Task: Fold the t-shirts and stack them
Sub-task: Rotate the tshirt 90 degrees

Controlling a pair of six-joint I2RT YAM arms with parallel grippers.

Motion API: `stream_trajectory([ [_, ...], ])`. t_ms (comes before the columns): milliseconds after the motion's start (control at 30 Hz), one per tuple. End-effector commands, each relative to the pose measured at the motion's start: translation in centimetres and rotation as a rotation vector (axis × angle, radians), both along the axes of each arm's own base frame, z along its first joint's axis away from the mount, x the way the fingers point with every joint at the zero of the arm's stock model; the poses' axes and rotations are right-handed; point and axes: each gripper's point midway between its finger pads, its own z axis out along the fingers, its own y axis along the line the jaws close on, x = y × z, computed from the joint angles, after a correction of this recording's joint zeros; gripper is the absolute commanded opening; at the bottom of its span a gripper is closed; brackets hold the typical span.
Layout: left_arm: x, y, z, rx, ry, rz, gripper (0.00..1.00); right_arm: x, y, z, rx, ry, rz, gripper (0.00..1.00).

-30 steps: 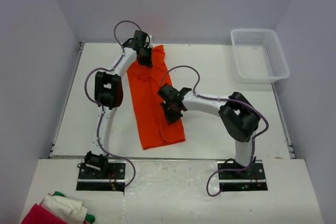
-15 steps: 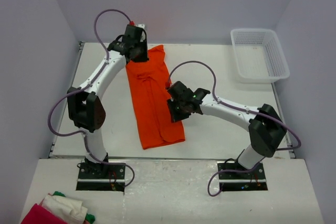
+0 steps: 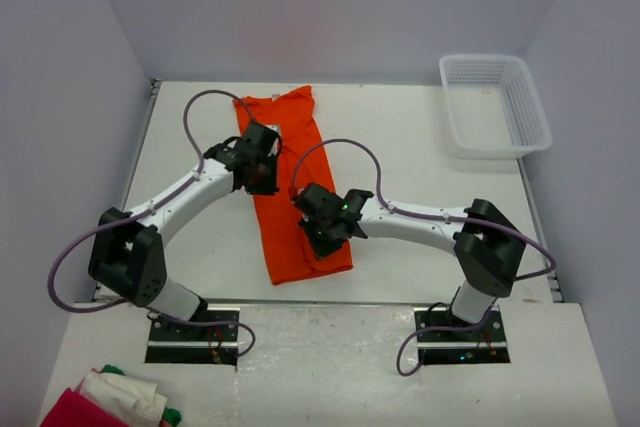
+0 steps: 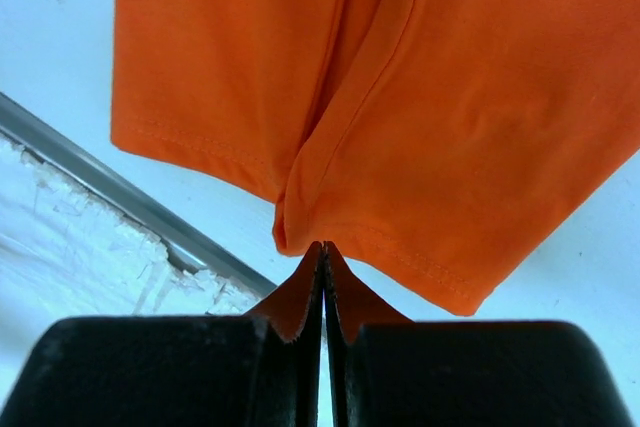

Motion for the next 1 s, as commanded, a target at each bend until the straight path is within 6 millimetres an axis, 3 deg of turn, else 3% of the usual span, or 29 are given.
stream_trajectory([
  [0, -1.1, -0.1, 0.4, -0.055, -0.037, 0.023, 0.03, 0.1, 1.5, 0.2, 0.028, 0.004, -0.002, 0.00],
  [167, -4.1, 0.7, -1.2, -0.075, -0.009, 0.032, 0.02, 0.1, 2.8, -0.7, 0.039, 0.030, 0.014, 0.00],
  [433, -7.0, 1.9, -1.5, -0.101, -0.011, 0.037, 0.02, -1.3, 3.9, -3.3, -0.005, 0.078, 0.030, 0.00],
  [667, -8.0, 1.5, -0.3, -0.148, -0.020, -0.005, 0.02, -2.9, 3.5, -5.6, -0.019, 0.125, 0.022, 0.00],
  [833, -9.4, 1.0, -1.4, -0.171, 0.040, -0.040, 0.03, -3.0, 3.9, -6.8, -0.037, 0.141, 0.012, 0.00],
  [967, -10.2, 1.4, -2.5, -0.173, 0.061, -0.011, 0.02, -2.3, 5.7, -6.6, -0.004, 0.138, 0.025, 0.00],
])
